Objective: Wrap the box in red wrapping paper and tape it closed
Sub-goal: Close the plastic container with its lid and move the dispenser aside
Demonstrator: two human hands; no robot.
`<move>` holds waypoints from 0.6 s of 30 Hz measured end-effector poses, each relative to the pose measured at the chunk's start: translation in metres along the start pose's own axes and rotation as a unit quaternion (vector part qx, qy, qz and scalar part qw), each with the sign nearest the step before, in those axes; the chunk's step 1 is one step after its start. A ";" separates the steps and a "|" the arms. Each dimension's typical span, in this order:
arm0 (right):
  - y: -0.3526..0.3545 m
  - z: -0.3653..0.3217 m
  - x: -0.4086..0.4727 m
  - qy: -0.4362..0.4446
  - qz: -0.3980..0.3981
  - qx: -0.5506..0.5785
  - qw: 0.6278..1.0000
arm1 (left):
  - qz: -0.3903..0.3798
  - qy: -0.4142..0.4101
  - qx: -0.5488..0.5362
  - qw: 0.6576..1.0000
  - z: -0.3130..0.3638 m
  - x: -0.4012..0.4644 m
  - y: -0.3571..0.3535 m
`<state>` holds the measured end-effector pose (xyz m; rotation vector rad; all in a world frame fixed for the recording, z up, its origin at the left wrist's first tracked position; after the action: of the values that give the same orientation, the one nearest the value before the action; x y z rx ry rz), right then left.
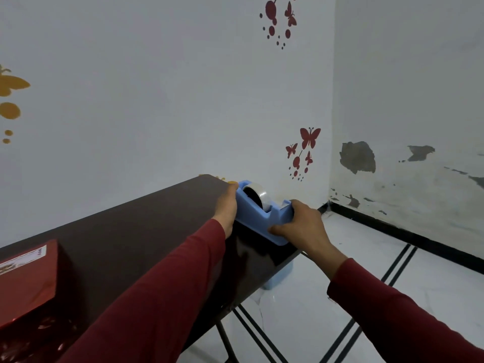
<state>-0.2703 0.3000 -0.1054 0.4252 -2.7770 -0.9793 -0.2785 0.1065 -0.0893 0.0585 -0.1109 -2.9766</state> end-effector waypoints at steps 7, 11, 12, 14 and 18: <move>0.013 -0.045 -0.029 0.121 0.117 0.036 0.985 | 0.047 -0.056 0.082 0.994 0.013 -0.020 0.023; -0.009 -0.078 -0.040 0.181 0.102 0.090 0.974 | 0.090 -0.082 0.109 0.987 0.025 -0.053 0.059; -0.019 -0.089 -0.043 0.195 0.088 0.102 0.971 | 0.103 -0.093 0.115 0.984 0.029 -0.066 0.074; -0.043 -0.111 -0.046 0.223 0.062 0.121 0.965 | 0.129 -0.108 0.132 0.977 0.038 -0.098 0.105; -0.102 -0.160 -0.055 0.254 -0.017 0.180 0.950 | 0.185 -0.112 0.171 0.961 0.047 -0.172 0.171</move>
<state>-0.1575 0.1480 -0.0498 0.6680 -2.4594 -0.2917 -0.0840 -0.0305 -0.0236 -0.2331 -0.5931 -2.5480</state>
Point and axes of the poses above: each hand's wrist, its own x-axis towards the middle knuckle, its own y-axis out of the back of the hand, z = x × y, the point moved 4 cm from there along x, towards the middle knuckle, and after that the axes turned 13 degrees about -z, right-handed, at the moved point
